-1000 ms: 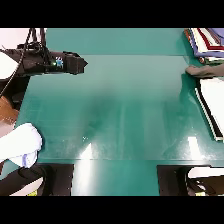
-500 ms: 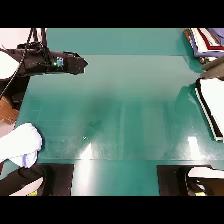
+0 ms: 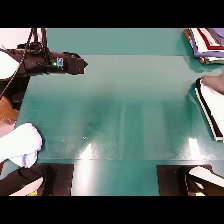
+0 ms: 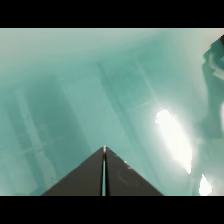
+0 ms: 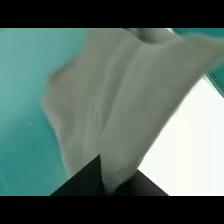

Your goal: Fold the shirts.

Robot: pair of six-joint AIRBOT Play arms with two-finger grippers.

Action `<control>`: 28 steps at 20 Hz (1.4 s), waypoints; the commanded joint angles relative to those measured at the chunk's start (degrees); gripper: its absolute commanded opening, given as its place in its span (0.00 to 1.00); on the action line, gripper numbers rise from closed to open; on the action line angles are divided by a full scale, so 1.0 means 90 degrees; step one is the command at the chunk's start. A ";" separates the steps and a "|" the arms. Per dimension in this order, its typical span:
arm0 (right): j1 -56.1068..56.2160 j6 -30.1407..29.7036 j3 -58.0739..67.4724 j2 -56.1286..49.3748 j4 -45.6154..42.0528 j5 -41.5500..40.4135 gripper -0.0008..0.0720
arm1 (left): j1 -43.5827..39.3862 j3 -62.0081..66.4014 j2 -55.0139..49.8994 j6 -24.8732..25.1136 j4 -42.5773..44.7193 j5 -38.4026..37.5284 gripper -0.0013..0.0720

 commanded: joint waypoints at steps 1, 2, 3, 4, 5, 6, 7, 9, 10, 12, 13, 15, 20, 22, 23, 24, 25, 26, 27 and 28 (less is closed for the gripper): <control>-0.0687 0.0005 -0.1246 0.0464 -0.0799 0.0214 0.49 | 0.0000 0.0005 -0.0002 0.0022 0.0010 -0.0012 0.06; -0.0882 0.0005 -0.1506 0.0510 -0.0799 0.0216 0.72 | 0.0000 0.0005 -0.0002 0.0022 0.0012 -0.0010 0.06; -0.1054 -0.0002 -0.1698 0.0520 -0.0787 0.0231 0.84 | 0.0000 0.0005 0.0000 0.0022 0.0012 -0.0010 0.06; -0.1163 -0.0002 -0.1780 0.0512 -0.0782 0.0342 0.84 | 0.0000 0.0005 0.0000 0.0022 0.0010 -0.0010 0.06; -0.1200 0.0000 -0.1790 0.0515 -0.0702 0.0418 0.84 | 0.0000 0.0005 -0.0002 0.0022 0.0010 -0.0010 0.06; -0.1188 -0.0002 -0.1785 0.0527 -0.0379 0.0384 0.84 | 0.0000 0.0005 0.0000 0.0019 0.0010 -0.0010 0.06; -0.1110 -0.0002 -0.1783 0.0568 0.0129 0.0267 0.84 | 0.0000 0.0005 0.0000 0.0017 0.0010 -0.0010 0.06; -0.0663 -0.0005 -0.1783 0.0690 0.1030 -0.0041 0.84 | 0.0000 0.0005 0.0000 0.0017 0.0010 -0.0010 0.06; -0.0308 -0.0005 -0.1783 0.0763 0.1382 -0.0143 0.83 | 0.0000 0.0005 0.0000 0.0015 0.0010 -0.0005 0.06; 0.0673 -0.0010 -0.1783 0.0947 0.1741 -0.0347 0.83 | 0.0000 0.0007 0.0000 0.0012 0.0010 -0.0129 0.06; 0.1195 -0.0010 -0.1783 0.1030 0.1753 -0.0469 0.83 | 0.0000 0.0007 0.0000 0.0012 0.0007 -0.0289 0.06; 0.2295 -0.0010 -0.1783 0.1166 0.1746 -0.0716 0.83 | 0.0000 0.0007 0.0000 0.0012 0.0007 -0.0357 0.06; 0.4641 -0.0010 -0.1785 0.1236 0.1693 -0.1379 0.39 | 0.0000 0.0007 0.0000 0.0012 0.0007 -0.0085 0.06; 0.5345 -0.0027 -0.1785 0.1236 0.1688 -0.1586 0.03 | 0.0000 0.0007 0.0000 0.0012 0.0007 -0.0080 0.06; 0.5588 -0.0070 -0.1785 0.1234 0.1688 -0.1639 0.03 | 0.0000 0.0007 0.0000 0.0012 0.0007 -0.0066 0.06; 0.5804 -0.0070 -0.1785 0.1234 0.1688 -0.1681 0.03 | 0.0000 0.0007 0.0000 0.0012 0.0007 -0.0041 0.06; 0.5940 -0.0070 -0.1785 0.1234 0.1688 -0.1690 0.03 | 0.0000 0.0007 0.0000 0.0012 0.0007 -0.0041 0.06; 0.6030 -0.0070 -0.1785 0.1234 0.1688 -0.1681 0.03 | 0.0000 0.0007 0.0000 0.0012 0.0007 -0.0041 0.06; 0.6084 -0.0070 -0.1785 0.1234 0.1688 -0.1671 0.03 | 0.0000 0.0007 0.0000 0.0012 0.0007 -0.0041 0.06; 0.6086 -0.0068 -0.1785 0.1236 0.1690 -0.1666 0.03 | 0.0000 0.0007 0.0000 0.0012 0.0007 -0.0039 0.06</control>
